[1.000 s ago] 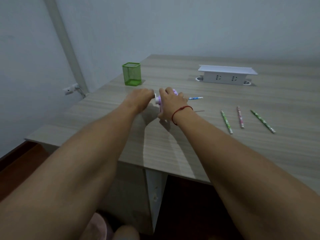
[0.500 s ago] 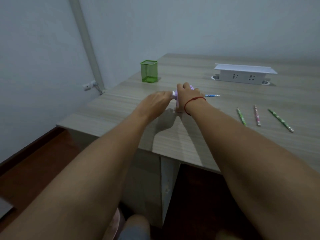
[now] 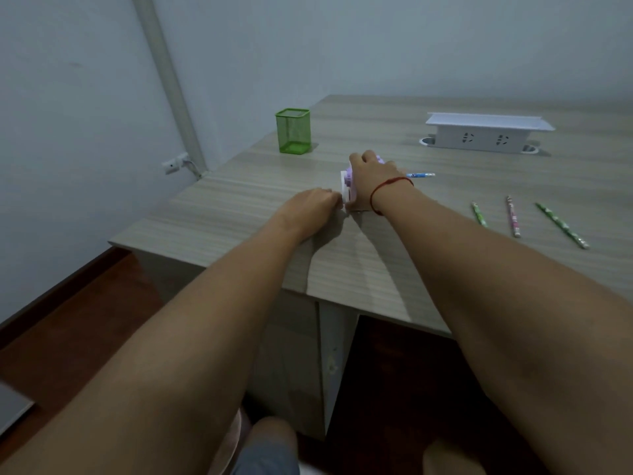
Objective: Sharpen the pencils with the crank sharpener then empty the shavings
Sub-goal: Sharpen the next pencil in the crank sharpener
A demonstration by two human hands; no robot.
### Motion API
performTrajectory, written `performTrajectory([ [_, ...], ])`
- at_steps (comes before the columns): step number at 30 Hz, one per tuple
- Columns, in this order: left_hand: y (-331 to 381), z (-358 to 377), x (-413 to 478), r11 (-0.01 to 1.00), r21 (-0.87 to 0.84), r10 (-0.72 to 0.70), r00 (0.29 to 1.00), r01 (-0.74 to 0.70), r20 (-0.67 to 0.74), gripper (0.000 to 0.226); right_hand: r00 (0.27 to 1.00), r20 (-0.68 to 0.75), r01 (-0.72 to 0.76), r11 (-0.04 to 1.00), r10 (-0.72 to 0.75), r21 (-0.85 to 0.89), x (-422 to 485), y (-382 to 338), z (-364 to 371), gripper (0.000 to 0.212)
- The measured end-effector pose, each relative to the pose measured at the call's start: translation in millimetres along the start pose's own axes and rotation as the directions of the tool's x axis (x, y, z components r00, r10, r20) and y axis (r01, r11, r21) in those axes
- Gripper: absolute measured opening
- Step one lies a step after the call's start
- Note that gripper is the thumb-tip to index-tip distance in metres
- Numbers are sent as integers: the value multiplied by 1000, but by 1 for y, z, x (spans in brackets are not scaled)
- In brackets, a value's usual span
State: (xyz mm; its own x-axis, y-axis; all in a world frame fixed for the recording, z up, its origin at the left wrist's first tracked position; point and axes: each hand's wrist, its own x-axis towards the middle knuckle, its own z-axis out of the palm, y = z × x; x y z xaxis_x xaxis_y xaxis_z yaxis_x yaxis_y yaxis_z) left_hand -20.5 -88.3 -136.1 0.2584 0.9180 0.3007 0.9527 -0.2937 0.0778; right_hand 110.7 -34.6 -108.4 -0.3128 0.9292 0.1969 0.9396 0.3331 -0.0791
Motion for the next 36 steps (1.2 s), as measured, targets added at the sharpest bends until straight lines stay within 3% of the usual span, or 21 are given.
performTrajectory([
  [6,-2,3,19,996,9,-93,990,93,108,29,1000,-11,24,1000,-24,-15,4,1,6,68],
  [10,-7,0,35,987,150,-80,988,59,133,25,999,-12,37,999,-37,-15,5,5,8,71],
  [13,-7,-14,52,962,267,-86,992,58,94,23,1000,8,21,999,-21,-39,4,3,7,82],
  [17,-15,-33,66,935,353,30,1000,-26,-4,21,1000,30,-4,1000,5,-27,9,4,8,79],
  [24,-9,-45,46,964,248,138,976,-93,-169,23,997,62,-40,999,42,-24,6,1,2,84],
  [27,-7,-43,27,953,208,270,929,-220,-254,17,998,26,-51,999,50,7,8,0,2,63],
  [29,-5,-37,11,954,178,280,925,-239,-256,13,998,19,-63,998,63,20,8,-1,2,58],
  [36,4,-28,-2,975,122,207,954,-184,-216,20,1000,0,-25,1000,25,16,10,1,9,86],
])
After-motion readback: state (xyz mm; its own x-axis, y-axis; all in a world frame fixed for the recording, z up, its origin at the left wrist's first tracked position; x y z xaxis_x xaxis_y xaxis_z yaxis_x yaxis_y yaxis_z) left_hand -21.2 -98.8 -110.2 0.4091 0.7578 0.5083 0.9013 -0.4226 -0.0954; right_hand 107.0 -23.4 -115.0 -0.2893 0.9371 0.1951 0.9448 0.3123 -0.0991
